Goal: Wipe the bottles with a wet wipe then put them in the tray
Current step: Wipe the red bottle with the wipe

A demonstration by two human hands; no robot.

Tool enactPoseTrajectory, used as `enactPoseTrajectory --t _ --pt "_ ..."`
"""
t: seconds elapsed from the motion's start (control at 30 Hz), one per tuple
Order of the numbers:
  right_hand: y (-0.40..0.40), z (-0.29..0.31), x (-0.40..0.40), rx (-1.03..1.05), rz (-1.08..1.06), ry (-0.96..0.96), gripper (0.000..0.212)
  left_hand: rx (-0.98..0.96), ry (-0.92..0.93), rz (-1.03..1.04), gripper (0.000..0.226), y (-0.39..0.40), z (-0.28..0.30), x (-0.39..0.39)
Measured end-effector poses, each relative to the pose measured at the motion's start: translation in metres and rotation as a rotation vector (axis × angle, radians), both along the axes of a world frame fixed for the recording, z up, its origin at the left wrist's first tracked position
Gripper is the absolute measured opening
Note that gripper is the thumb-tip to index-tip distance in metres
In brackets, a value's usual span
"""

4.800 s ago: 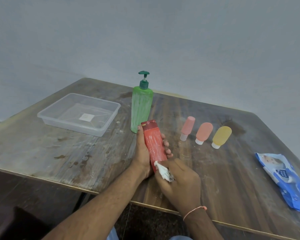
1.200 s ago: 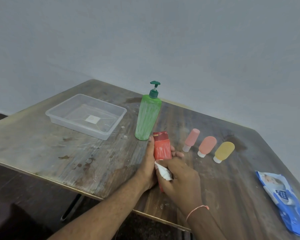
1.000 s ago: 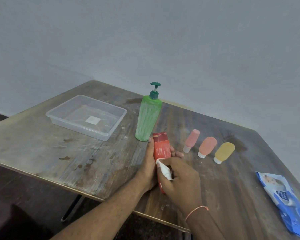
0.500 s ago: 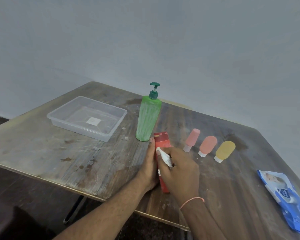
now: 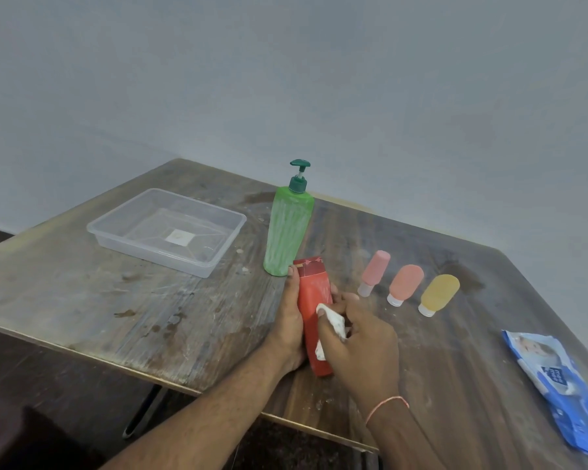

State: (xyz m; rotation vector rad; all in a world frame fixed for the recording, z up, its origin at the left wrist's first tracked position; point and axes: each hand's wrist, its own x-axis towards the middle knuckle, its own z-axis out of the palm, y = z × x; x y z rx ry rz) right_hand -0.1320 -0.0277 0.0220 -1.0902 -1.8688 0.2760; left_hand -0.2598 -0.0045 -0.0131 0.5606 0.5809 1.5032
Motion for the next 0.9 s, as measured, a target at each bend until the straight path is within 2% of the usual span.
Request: enactPoseTrajectory --t 0.07,0.2,0.33,0.47,0.57,0.63,0.7,0.77,0.9 --pt "0.003 0.000 -0.002 -0.028 -0.005 0.051 0.012 -0.007 -0.004 0.022 0.089 0.000 -0.001 0.001" --pt "-0.001 -0.003 -0.003 -0.064 0.147 0.046 0.006 -0.005 -0.031 0.020 0.088 -0.002 0.004 -0.001" --pt "0.008 -0.003 0.003 -0.133 -0.005 0.122 0.005 -0.013 0.009 0.045 0.089 -0.003 0.008 0.001" --pt "0.007 -0.004 0.004 -0.156 0.115 0.186 0.007 -0.027 0.025 0.065 0.092 -0.004 0.008 -0.001" --pt "0.015 -0.005 0.011 -0.196 0.042 0.170 0.011 -0.044 0.044 0.076 0.095 -0.004 0.009 0.000" --pt "0.021 -0.002 0.010 -0.220 0.010 0.238 0.010 -0.026 0.075 0.074 0.102 -0.005 0.009 0.001" --pt "0.021 0.000 0.006 -0.216 0.093 0.298 0.012 -0.006 0.080 0.071 0.106 -0.008 0.012 0.001" --pt "0.021 -0.002 0.008 -0.203 0.152 0.280 0.010 -0.005 0.045 0.075 0.100 -0.009 0.015 0.001" --pt "0.028 -0.002 0.012 -0.225 0.047 0.272 0.012 -0.010 0.074 0.087 0.097 -0.011 0.020 0.004"
